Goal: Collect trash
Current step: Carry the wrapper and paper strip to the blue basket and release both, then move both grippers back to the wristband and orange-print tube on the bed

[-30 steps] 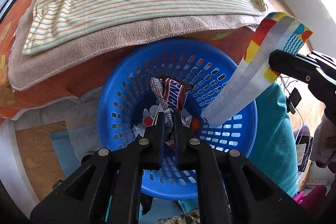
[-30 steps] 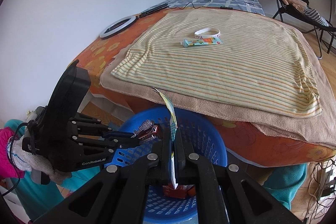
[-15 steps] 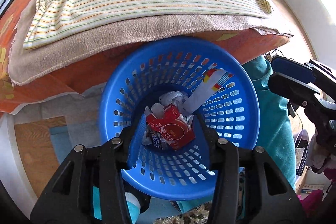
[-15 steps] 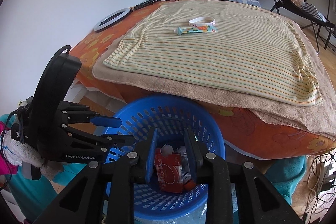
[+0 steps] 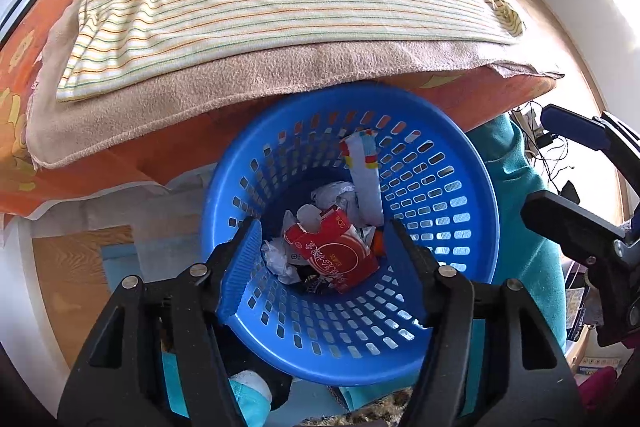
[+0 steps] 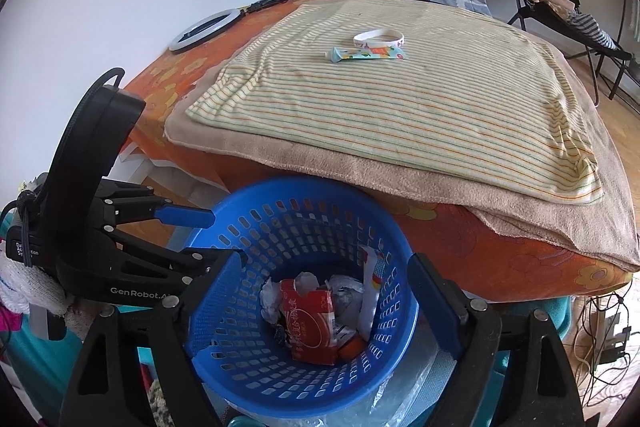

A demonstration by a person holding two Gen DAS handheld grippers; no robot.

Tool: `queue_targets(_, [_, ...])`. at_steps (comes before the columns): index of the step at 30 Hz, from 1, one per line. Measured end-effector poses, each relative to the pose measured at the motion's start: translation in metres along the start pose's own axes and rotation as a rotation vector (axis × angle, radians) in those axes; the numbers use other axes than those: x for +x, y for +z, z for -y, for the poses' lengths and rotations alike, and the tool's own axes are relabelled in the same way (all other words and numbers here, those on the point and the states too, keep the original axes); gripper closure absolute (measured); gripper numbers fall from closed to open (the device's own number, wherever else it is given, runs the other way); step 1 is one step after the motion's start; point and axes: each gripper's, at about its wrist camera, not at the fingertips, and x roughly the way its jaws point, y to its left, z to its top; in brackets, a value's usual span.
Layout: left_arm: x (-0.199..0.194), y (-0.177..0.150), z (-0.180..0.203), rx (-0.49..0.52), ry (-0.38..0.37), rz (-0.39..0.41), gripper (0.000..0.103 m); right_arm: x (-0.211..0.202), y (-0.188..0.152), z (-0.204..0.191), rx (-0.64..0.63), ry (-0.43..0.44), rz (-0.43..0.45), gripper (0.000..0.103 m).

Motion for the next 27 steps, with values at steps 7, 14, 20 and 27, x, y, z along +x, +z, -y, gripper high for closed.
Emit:
queue_targets(7, [-0.009,0.012,-0.008,-0.022,0.010,0.030,0.037,-0.005,0.007,0.003,-0.004,-0.054,0.005,0.005])
queue_targets(14, [-0.027,0.039,-0.019,-0.054,0.002,0.078,0.037,-0.012,0.022,0.007,-0.019,-0.101,0.025,0.000])
queue_targets(20, [-0.040,0.077,-0.025,-0.068,-0.010,0.125,0.037,-0.012,0.041,0.019,-0.003,-0.098,0.032,0.000])
queue_targets(27, [-0.038,0.126,-0.040,-0.123,-0.056,0.156,0.037,-0.003,0.070,0.043,0.033,-0.092,0.028,0.000])
